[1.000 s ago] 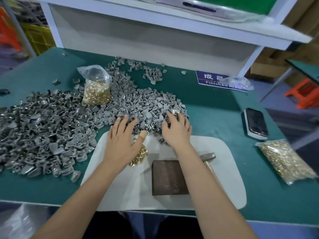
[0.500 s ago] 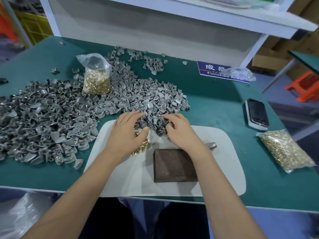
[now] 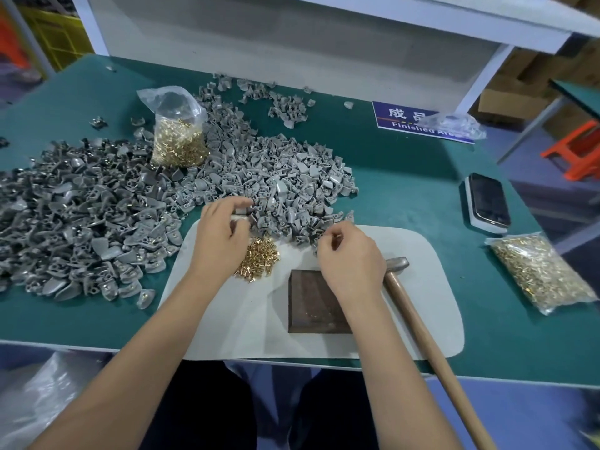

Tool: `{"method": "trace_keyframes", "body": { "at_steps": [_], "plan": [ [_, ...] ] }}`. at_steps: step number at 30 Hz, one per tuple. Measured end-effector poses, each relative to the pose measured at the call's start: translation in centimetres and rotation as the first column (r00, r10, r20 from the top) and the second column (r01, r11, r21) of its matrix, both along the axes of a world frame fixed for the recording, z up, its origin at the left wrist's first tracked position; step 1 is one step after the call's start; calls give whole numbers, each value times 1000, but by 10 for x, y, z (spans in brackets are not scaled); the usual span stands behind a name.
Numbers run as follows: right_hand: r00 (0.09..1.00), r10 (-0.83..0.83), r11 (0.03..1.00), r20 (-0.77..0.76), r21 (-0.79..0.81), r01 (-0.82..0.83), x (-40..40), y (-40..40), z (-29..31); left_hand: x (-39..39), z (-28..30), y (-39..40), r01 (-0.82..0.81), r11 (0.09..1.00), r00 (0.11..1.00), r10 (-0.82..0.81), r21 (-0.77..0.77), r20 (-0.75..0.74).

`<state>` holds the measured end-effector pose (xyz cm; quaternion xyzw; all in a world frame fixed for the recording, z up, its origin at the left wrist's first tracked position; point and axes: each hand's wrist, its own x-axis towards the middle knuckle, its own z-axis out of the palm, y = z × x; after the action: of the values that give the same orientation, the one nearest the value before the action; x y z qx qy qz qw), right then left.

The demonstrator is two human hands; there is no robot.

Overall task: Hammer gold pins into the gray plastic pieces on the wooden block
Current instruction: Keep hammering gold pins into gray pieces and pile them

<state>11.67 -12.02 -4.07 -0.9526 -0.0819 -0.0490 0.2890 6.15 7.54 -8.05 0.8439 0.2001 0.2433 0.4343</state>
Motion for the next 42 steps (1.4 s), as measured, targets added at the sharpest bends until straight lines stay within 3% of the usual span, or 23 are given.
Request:
{"method": "trace_keyframes", "body": {
  "at_steps": [3, 8, 13, 17, 22, 28, 37, 42],
  "plan": [
    [1000, -18, 995, 5, -96, 18, -2, 2, 0, -5, 1, 2, -41, 999, 998, 43, -36, 46],
    [1000, -18, 997, 9, -79, 18, 1, 0, -2, -6, 2, 1, -15, 977, 997, 30, -214, 68],
    [992, 104, 992, -71, -71, -109, 7, 0, -2, -7, 3, -4, 82, 996, 997, -82, -45, 2],
    [993, 114, 990, 0, -84, -114, 3, 0, -3, -10, 2, -8, 153, 986, 988, -153, 65, -8],
    [983, 142, 986, -116, -66, -150, 7, -1, -2, -11, 2, -11, 197, 960, 980, -197, 201, -19],
    [985, 127, 990, -119, -51, -134, 9, -1, -4, -12, 0, -11, 209, 931, 976, -217, 298, -7],
    [967, 249, 951, -42, 197, -237, 7, -6, -4, -10, -3, -12, 249, 859, 954, -296, 448, 38],
    [943, 331, 918, -35, 244, -314, 6, -6, -4, -12, 0, -13, 286, 827, 933, -356, 484, 56]
  ]
}}
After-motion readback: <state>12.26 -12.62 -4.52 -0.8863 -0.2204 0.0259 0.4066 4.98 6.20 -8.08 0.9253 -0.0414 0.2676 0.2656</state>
